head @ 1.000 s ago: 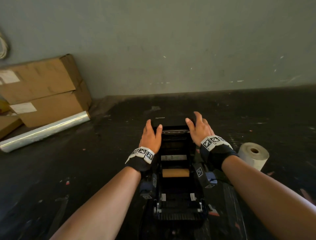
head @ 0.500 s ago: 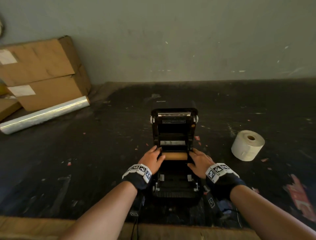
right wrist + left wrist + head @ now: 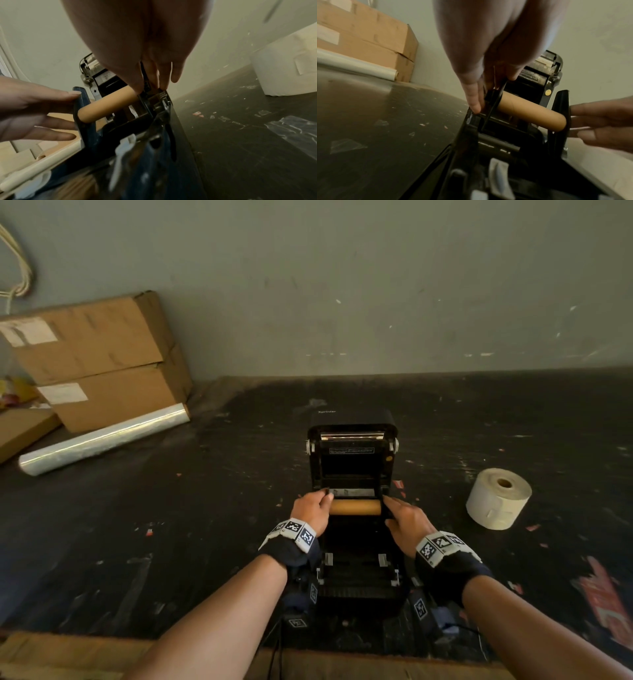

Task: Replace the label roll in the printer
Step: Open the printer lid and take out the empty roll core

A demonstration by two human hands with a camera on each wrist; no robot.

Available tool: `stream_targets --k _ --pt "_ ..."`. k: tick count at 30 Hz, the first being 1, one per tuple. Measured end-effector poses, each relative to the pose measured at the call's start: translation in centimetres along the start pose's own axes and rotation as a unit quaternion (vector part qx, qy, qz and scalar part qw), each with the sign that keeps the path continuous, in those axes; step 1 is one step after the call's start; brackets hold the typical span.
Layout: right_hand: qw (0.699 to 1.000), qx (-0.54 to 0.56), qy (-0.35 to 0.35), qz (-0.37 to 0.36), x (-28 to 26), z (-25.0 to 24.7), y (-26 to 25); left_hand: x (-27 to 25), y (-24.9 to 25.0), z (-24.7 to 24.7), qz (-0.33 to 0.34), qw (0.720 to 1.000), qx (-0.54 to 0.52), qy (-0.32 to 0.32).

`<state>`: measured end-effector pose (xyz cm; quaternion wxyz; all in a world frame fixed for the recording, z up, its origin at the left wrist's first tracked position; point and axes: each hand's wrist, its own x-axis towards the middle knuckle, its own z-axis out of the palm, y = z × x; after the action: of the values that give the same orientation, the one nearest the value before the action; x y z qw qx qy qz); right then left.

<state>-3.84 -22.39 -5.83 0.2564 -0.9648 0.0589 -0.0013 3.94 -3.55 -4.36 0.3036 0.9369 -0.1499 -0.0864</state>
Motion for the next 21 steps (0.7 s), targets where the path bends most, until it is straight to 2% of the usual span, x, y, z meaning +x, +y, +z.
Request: stream_targets --k 6,11,14,16,18,20,21 --pt "0.997 0.040 0.059 -0.014 -1.2 -2.1 -1.0 -0.1 0.8 -1.4 -0.024 0.993 -0.111 -0.021" --pt "0.990 0.097 0.101 -0.004 -3.1 -4.3 -1.1 -0.6 2.2 -2.1 -0.036 0.959 -0.276 -0.054" --pt "0.975 0.155 0.159 0.029 -4.4 -5.0 0.0 -1.1 3.5 -1.5 -0.038 0.938 -0.333 -0.084" --pt "0.938 0.280 0.187 0.077 -5.7 -5.1 0.8 -1.7 4.8 -0.7 -0.034 0.926 -0.358 -0.113" --pt "0.877 0.414 0.209 0.124 -7.5 -5.3 1.8 -2.4 6.6 0.8 -0.036 0.912 -0.383 -0.144" --pt "0.839 0.463 0.234 0.162 -9.4 -6.0 2.6 -2.9 8.1 2.5 -0.038 0.902 -0.392 -0.175" --pt "0.835 0.465 0.237 0.175 -10.3 -6.5 3.3 -3.2 8.7 3.2 -0.038 0.898 -0.395 -0.192"
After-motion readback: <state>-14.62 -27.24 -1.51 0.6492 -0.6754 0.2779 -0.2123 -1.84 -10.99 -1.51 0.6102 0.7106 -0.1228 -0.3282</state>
